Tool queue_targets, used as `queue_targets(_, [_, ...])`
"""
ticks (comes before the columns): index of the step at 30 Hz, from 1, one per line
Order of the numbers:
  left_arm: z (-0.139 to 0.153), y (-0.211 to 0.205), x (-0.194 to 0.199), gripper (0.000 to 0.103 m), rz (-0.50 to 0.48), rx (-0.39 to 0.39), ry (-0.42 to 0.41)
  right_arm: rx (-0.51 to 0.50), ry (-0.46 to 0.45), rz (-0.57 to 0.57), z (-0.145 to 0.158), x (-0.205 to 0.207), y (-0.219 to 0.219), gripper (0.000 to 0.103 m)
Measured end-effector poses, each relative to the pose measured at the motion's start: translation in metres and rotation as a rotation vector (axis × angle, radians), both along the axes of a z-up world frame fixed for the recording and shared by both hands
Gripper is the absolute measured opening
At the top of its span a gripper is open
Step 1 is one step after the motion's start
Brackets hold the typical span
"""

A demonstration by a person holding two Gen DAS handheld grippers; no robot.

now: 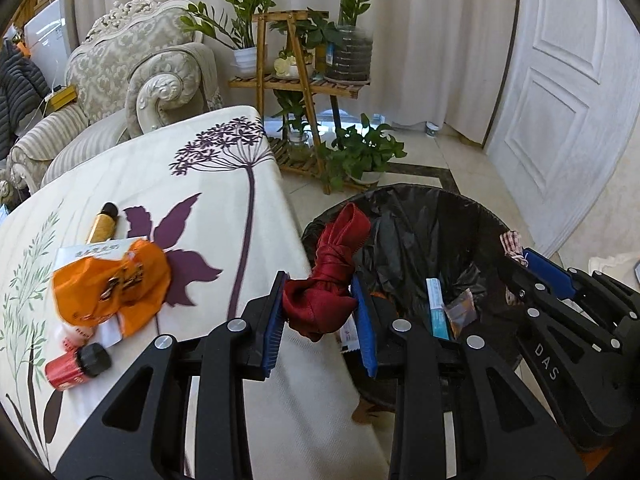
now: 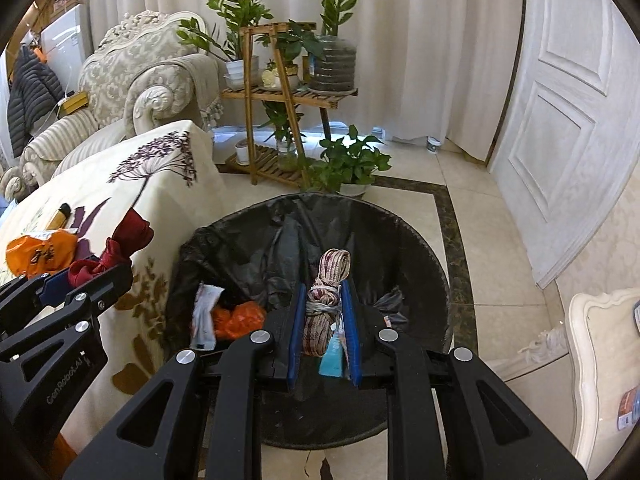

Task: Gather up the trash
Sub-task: 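Carry the cloth and twine over the black bin and open both grippers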

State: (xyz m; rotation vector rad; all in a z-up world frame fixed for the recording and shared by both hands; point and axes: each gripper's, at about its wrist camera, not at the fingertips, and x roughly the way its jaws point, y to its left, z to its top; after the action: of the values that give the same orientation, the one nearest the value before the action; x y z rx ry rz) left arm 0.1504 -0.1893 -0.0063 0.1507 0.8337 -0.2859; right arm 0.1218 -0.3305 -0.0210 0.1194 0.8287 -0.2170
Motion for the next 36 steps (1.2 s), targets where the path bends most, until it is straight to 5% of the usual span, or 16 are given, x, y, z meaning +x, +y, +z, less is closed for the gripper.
queue_targets(7, [-0.006,-0.012,0.009,0.032,-0.004,0.011,0.011,0.004,0.007,-0.014,-0.006,0.008,-0.011,0.019])
queue_targets(11, [-0.005,-0.013,0.011,0.050,-0.004,0.010,0.011,0.008,0.009,-0.027,-0.008,0.009,-0.014,0.023])
queue_targets(14, [-0.004,-0.012,0.009,0.055,-0.004,0.009,0.006,0.008,0.005,-0.037,-0.008,0.009,-0.016,0.036])
queue_targets(20, [-0.001,-0.007,0.008,0.068,0.004,-0.004,-0.001,0.003,-0.001,-0.045,-0.005,0.006,-0.014,0.041])
queue_targets(36, [0.013,0.035,-0.007,0.078,0.054,-0.020,-0.024,0.015,-0.001,-0.013,0.002,-0.002,0.015,0.057])
